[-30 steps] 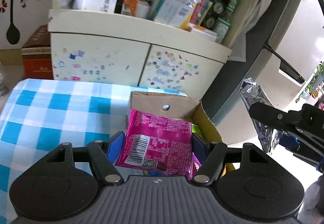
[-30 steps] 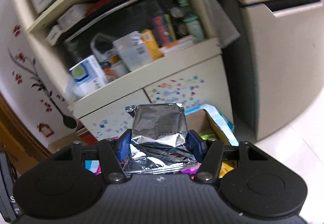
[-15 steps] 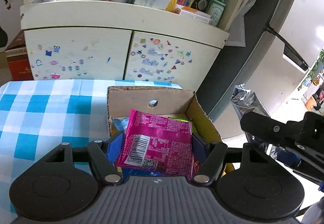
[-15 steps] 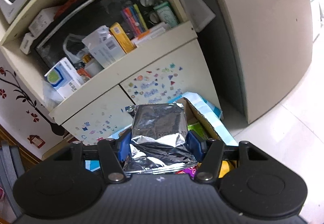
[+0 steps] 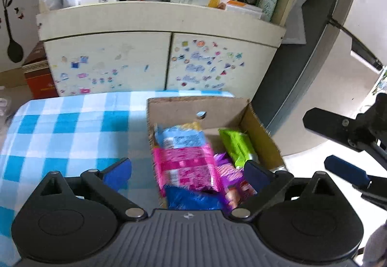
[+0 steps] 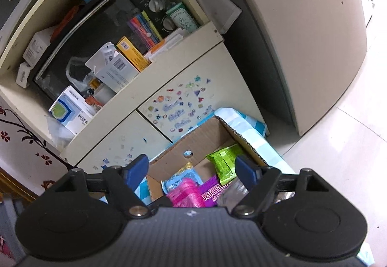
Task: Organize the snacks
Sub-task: 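Open both grippers over the box, dropping both packets inside, then withdraw both open grippers from above the filled box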
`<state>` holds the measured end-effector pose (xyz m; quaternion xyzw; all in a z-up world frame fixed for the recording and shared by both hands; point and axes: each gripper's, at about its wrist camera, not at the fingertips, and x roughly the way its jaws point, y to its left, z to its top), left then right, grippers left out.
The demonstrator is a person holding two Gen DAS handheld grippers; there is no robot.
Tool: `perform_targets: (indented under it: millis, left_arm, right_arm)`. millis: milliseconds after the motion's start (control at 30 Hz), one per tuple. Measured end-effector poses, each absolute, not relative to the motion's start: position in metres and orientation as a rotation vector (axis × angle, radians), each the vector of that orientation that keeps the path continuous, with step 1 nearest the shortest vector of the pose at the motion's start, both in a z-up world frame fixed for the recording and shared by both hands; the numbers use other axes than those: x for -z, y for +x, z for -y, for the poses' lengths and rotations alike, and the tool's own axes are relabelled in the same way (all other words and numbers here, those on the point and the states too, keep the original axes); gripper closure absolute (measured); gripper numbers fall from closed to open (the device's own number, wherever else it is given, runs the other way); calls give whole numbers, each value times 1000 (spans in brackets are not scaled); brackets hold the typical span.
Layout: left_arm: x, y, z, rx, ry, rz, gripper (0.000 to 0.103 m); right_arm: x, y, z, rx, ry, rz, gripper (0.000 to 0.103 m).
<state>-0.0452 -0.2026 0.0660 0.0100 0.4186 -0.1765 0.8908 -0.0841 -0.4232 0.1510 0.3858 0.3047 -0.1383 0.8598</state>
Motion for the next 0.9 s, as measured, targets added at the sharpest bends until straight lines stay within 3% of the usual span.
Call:
perform_targets:
  millis: [900]
  left_arm:
    - [-87, -104, 159, 258, 77, -915, 0]
  right_arm:
    - [-163, -127, 405, 375, 576, -750, 11]
